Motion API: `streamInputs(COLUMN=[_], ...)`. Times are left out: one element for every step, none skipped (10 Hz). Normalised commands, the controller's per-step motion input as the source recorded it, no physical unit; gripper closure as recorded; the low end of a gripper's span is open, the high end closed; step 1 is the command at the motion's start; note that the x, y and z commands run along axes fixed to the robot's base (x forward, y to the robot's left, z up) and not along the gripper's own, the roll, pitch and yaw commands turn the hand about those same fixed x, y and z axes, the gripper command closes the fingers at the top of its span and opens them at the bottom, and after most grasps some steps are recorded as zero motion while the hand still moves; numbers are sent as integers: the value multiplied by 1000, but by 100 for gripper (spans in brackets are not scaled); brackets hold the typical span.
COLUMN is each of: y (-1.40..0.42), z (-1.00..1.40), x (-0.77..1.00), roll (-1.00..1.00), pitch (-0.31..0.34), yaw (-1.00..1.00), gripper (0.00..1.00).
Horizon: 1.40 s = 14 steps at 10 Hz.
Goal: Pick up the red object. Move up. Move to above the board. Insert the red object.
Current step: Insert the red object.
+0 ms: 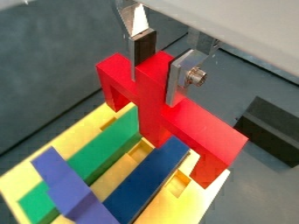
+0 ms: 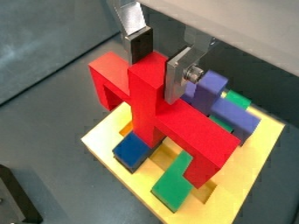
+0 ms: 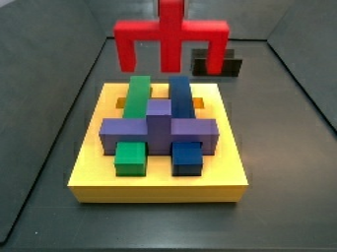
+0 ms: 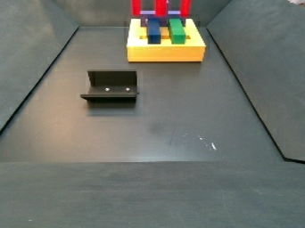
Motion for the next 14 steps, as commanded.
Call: streamInputs(y=[-86,-123,-51,-51,0,0,0,0,0,-26,0,0,0,0], z=[-457,-180,-180,-111,-220,-317,-294,-257,-203,-174,-180,-134,-97,-120], x=[0,-77,-189,-160,-100,-100,-106,-106,-40,0,126,131,129,80], roll=[234,87,41,0,0,-1,-9,-14,-19,-17,-20,-13,-13,-26], pitch=[-140,-100,-111,-99,-123,-146,-146,-143,-116,-91,-41,-4,0,-3], yaw=[66,63,11,34,51,9,9,11,26,46,11,0,0,0], gripper=[100,100,100,100,100,100,100,100,100,100,100,100,100,100])
